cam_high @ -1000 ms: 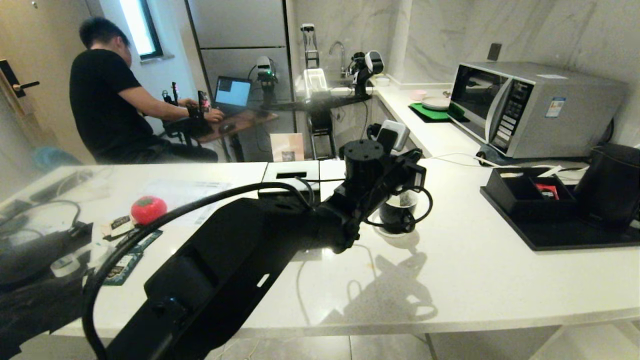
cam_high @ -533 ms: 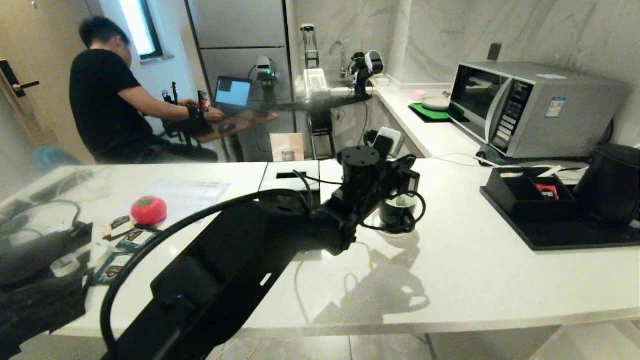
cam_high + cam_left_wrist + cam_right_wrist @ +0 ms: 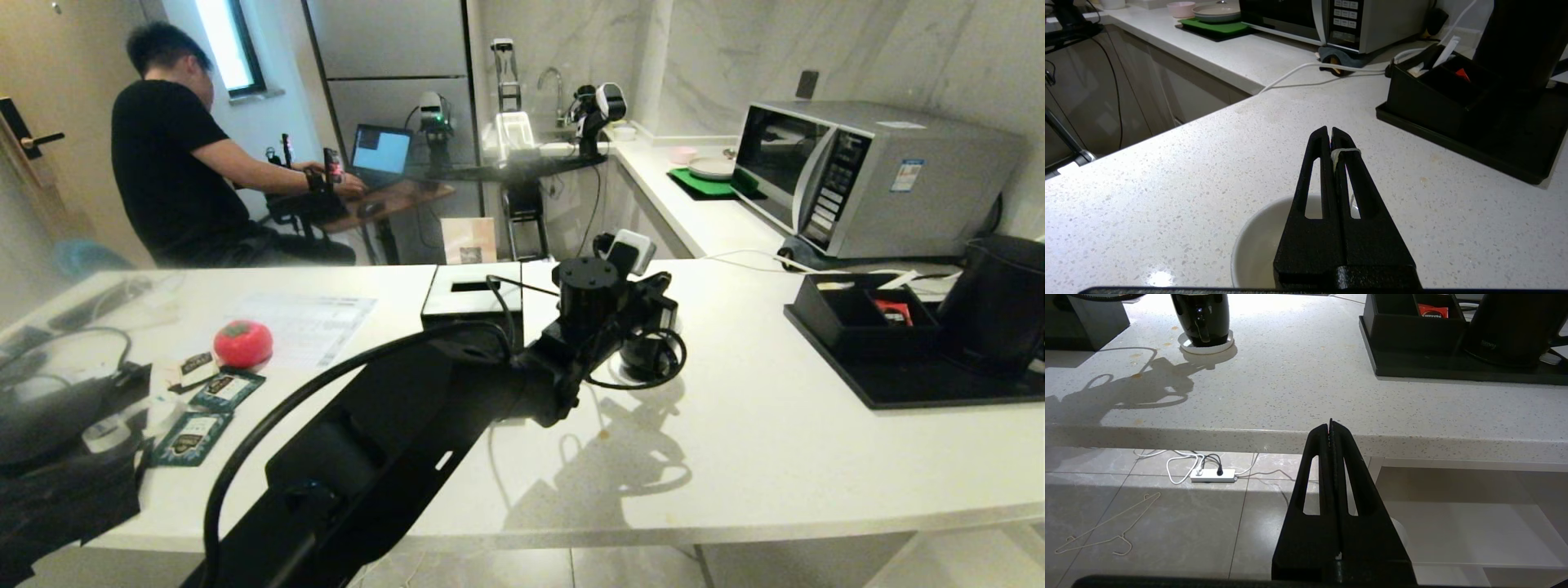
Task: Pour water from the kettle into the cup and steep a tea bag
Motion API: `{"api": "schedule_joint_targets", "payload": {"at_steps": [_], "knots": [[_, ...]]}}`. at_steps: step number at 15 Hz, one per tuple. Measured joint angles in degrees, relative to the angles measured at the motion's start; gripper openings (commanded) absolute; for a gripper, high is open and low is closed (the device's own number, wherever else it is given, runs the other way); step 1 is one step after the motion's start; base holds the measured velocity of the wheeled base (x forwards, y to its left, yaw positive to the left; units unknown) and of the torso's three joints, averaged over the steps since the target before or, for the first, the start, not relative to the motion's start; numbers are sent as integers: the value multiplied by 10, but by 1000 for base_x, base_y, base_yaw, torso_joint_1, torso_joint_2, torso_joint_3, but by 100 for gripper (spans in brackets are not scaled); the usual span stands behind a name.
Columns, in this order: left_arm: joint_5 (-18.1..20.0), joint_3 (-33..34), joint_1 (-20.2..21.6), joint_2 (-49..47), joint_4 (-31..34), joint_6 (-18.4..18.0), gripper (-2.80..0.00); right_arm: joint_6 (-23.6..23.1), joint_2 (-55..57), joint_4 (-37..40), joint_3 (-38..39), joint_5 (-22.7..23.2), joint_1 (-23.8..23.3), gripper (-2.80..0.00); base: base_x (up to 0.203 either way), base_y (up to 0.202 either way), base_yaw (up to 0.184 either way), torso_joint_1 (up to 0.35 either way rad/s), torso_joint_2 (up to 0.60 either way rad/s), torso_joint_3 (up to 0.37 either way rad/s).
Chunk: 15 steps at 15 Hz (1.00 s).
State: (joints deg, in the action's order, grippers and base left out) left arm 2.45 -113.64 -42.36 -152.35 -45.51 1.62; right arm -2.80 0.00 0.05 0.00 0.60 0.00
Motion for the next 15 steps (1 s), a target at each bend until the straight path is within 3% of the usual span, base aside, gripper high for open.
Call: {"api": "schedule_joint_targets", "payload": {"at_steps": [15], "knots": [[-1,0,8,34,11,-11,-280,0,0,0,0,0,0,-280,0,0,0,0,0,0]]}}
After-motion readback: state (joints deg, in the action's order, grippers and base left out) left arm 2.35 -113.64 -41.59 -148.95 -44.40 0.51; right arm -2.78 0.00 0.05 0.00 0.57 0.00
